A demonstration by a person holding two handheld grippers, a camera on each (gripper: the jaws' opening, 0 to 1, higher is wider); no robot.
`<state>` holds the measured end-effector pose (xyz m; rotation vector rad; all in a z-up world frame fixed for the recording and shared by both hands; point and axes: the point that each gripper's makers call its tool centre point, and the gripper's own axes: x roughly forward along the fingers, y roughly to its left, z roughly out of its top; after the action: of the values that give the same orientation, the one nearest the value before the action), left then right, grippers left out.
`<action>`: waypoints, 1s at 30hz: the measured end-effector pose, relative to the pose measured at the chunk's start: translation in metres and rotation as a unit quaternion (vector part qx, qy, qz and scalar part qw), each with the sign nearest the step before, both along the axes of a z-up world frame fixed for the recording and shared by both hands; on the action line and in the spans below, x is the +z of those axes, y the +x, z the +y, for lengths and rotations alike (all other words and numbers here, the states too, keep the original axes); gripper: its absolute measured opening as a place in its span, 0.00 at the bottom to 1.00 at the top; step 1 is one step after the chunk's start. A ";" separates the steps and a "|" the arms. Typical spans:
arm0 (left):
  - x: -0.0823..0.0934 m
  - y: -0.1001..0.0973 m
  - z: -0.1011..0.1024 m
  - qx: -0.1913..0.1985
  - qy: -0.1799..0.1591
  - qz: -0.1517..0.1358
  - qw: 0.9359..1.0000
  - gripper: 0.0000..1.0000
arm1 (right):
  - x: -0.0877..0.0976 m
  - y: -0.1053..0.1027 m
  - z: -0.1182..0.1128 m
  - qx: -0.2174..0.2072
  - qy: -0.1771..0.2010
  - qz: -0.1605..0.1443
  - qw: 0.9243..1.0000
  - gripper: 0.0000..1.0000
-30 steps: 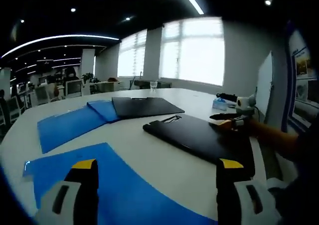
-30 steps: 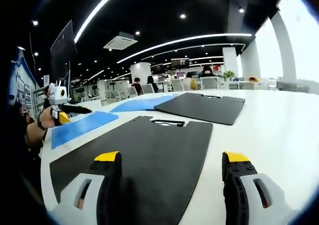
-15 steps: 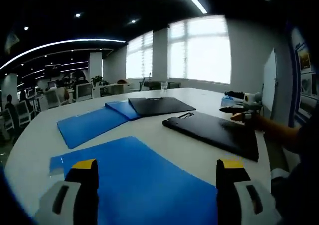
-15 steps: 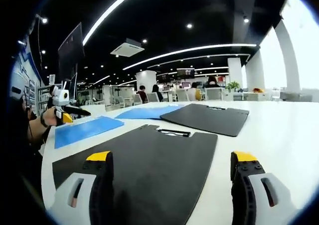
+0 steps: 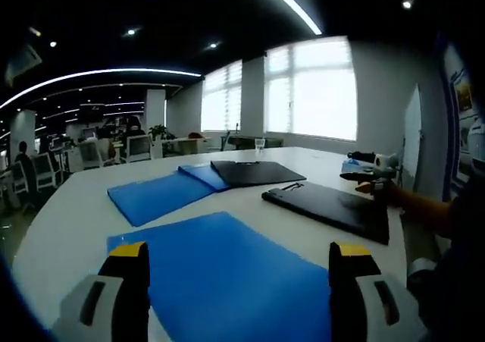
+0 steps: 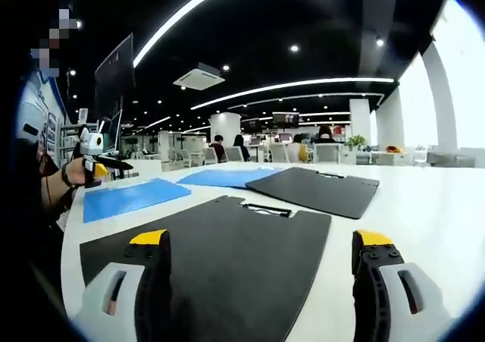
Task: Organize the scattered folders on the table and sort them into different groups
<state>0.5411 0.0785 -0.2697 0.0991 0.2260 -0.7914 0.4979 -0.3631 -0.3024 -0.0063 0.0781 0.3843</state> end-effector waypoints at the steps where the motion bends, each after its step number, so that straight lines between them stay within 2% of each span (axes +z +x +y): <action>1: 0.000 0.000 0.001 0.000 0.001 0.000 1.000 0.99 | 0.001 0.000 0.000 0.001 0.001 -0.001 1.000 0.99; 6: 0.001 0.000 0.003 0.002 0.002 -0.002 1.000 0.99 | 0.002 -0.001 0.001 0.003 0.002 -0.005 1.000 0.99; 8: 0.002 -0.001 0.008 0.004 0.004 -0.005 1.000 0.99 | 0.006 -0.003 0.001 0.005 -0.005 -0.017 1.000 0.99; 9: 0.003 -0.001 0.013 0.007 0.007 -0.005 1.000 0.99 | 0.013 -0.006 0.000 0.003 -0.015 -0.038 0.999 0.99; 17: 0.008 -0.002 0.037 0.031 0.020 -0.019 0.999 0.99 | 0.024 -0.010 -0.004 -0.004 0.004 -0.060 0.998 0.98; 30: 0.015 -0.003 0.044 0.043 0.021 -0.027 0.998 0.99 | 0.028 -0.010 -0.002 -0.006 0.014 -0.066 0.998 0.98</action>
<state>0.5383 0.1228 -0.2546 0.1498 0.1946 -0.6970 0.4880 -0.3649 -0.2741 -0.0028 -0.0574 0.3718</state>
